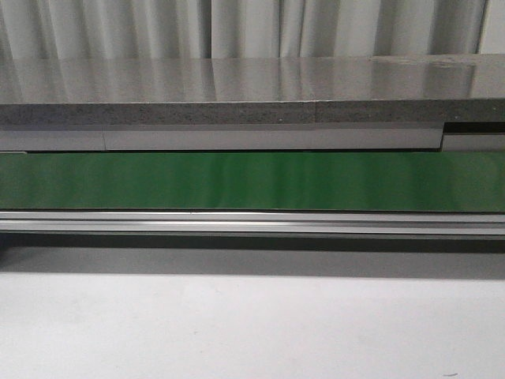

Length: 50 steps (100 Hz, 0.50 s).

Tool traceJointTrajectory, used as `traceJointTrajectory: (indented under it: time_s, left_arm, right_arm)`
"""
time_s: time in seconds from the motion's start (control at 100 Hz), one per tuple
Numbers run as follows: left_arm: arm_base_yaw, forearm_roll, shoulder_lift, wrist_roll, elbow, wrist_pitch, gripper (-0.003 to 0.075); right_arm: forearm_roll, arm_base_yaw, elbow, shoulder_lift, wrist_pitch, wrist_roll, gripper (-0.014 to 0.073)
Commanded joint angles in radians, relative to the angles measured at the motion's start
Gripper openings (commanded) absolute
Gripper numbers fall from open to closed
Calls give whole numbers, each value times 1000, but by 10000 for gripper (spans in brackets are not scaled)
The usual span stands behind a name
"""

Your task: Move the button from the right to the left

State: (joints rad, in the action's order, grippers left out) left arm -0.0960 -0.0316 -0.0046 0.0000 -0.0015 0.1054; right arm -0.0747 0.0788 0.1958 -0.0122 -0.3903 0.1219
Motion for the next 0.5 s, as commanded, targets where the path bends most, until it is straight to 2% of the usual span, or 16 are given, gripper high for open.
traceJointTrajectory:
  time_s: [0.0,0.1,0.2,0.39,0.49]
  left_arm:
    - [-10,1,-29,0,46,-72,-20]
    - [-10,1,-29,0,46,-72,-20]
    - [-10,1,-29,0,46,-72,-20]
    - [-10,1,-29,0,46,-72,-20]
    - [-10,1,-29,0,46,-72,-20]
  right_arm:
    - [18,-2,12,-10,168,-22,-61]
    - [97,-9,-43,-10,306,-147,-61]
    - [179,-34,-100,-10,364,-254,-61]
    - [181,-73,-212,-17,436,-258,-61]
    - [181,-76,-209,-17,401,-256,-61]
